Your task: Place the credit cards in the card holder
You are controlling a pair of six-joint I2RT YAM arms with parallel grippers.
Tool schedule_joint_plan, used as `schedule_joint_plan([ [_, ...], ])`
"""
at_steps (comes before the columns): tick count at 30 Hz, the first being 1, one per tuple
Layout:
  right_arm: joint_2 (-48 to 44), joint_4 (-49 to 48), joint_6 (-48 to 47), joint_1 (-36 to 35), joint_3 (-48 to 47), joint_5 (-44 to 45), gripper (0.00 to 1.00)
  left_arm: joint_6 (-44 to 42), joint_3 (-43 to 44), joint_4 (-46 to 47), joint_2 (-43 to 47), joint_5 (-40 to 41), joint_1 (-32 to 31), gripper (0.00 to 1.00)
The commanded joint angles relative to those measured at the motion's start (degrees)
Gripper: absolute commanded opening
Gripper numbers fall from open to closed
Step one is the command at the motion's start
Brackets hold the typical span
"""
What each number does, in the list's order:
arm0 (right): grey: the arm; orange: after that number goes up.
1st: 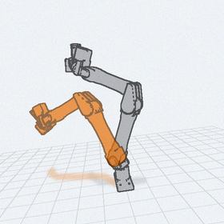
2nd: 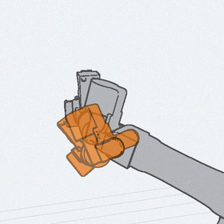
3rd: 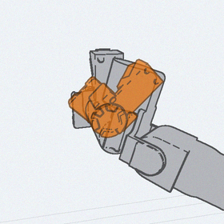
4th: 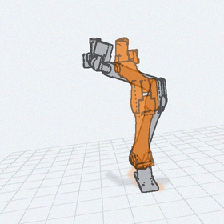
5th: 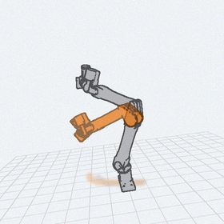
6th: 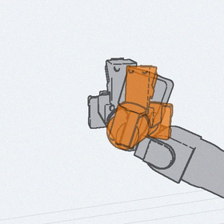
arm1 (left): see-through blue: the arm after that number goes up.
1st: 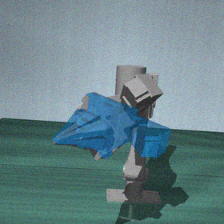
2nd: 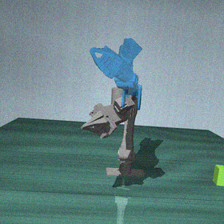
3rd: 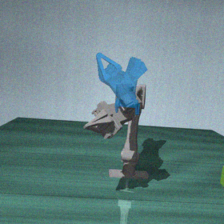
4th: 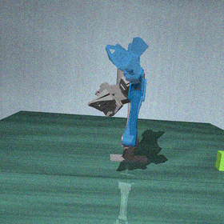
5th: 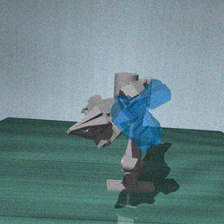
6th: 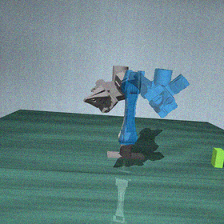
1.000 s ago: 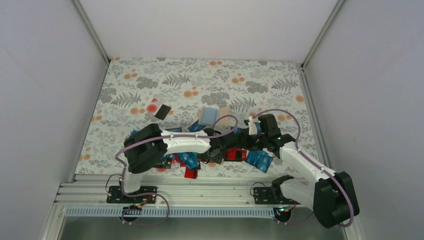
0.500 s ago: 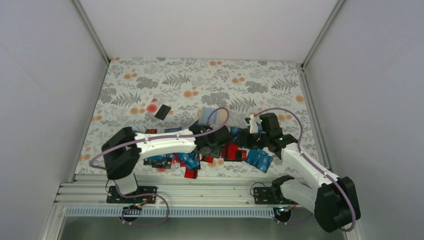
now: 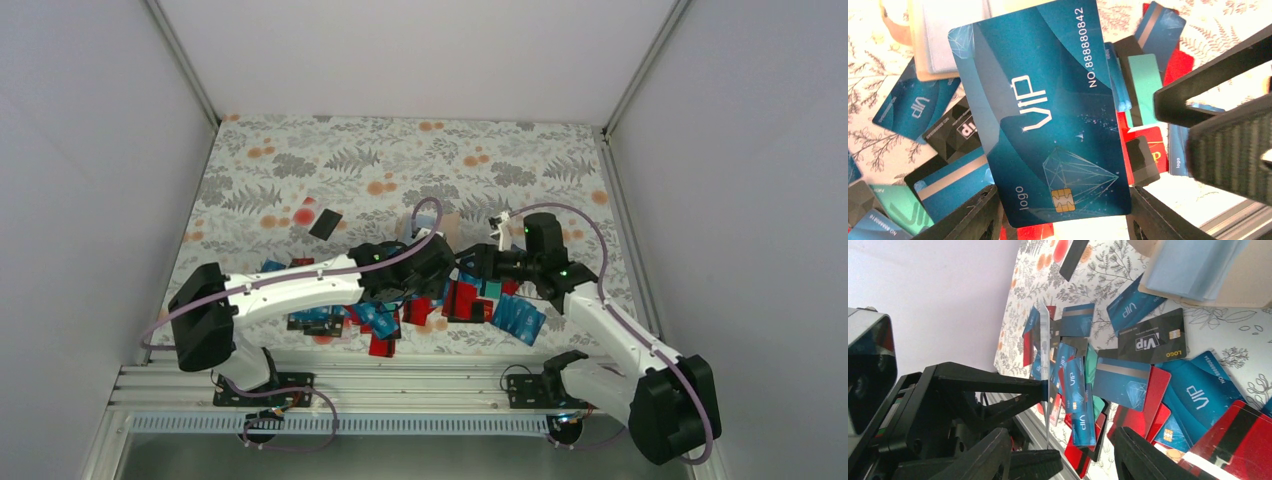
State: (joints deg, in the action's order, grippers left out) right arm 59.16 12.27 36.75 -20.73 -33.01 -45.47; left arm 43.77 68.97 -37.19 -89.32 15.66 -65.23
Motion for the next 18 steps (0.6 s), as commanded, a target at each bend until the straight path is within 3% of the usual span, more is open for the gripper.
schedule_joint_plan([
  [1,0.55,-3.8,1.91,-0.51,-1.81,-3.21,0.53,-3.31,-1.22,4.31,1.86,-0.61,0.21,0.6],
  [7,1.26,-4.45,2.13,-0.54,-2.51,-3.79,0.51,-3.92,-3.27,7.09,3.36,-1.72,0.27,0.6],
  [18,2.34,-5.54,3.04,-1.13,-2.36,-4.27,0.37,-4.17,-3.51,7.97,3.75,-2.25,0.26,0.6],
])
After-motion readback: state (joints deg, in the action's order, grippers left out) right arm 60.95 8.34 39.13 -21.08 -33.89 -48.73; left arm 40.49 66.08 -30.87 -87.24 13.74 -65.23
